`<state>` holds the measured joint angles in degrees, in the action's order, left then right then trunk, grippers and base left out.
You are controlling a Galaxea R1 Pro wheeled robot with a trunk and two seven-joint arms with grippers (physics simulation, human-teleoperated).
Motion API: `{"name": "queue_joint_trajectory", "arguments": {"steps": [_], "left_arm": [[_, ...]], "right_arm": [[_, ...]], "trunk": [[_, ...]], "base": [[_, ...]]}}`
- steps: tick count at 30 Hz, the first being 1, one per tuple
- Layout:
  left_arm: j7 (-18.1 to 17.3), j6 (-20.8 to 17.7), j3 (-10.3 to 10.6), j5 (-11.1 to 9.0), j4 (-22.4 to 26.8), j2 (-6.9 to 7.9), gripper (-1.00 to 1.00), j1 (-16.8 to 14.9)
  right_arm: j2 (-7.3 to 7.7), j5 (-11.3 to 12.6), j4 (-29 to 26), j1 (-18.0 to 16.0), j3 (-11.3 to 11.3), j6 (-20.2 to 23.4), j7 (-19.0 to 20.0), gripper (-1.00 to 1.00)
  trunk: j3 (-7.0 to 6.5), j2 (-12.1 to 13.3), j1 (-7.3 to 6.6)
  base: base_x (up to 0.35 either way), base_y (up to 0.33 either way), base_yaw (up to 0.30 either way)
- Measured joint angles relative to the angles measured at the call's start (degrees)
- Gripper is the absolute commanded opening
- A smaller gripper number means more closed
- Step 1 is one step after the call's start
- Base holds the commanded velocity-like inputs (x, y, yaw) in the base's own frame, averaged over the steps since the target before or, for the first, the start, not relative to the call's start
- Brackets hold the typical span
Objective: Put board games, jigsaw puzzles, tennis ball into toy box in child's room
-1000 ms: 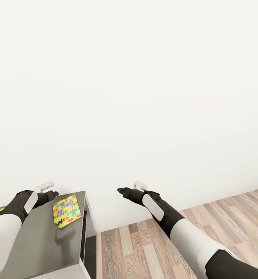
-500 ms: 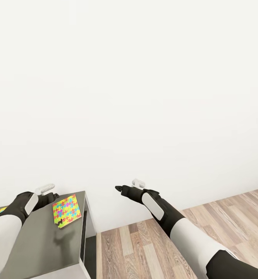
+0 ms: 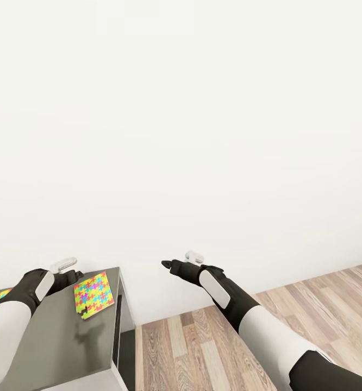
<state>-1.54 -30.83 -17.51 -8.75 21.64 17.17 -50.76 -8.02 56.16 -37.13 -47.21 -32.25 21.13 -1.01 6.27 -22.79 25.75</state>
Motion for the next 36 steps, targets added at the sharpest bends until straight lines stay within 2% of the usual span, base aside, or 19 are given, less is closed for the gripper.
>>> {"name": "queue_joint_trajectory", "arguments": {"steps": [36], "left_arm": [[-0.2,0.3,0.2,-0.1,0.3,-0.36,1.00,0.0]], "right_arm": [[-0.09,0.0,0.1,0.0,-0.1,-0.1,-0.1,1.00]], "trunk": [[3.28,0.0,0.00]], "base": [[0.000,0.000,0.000]]}}
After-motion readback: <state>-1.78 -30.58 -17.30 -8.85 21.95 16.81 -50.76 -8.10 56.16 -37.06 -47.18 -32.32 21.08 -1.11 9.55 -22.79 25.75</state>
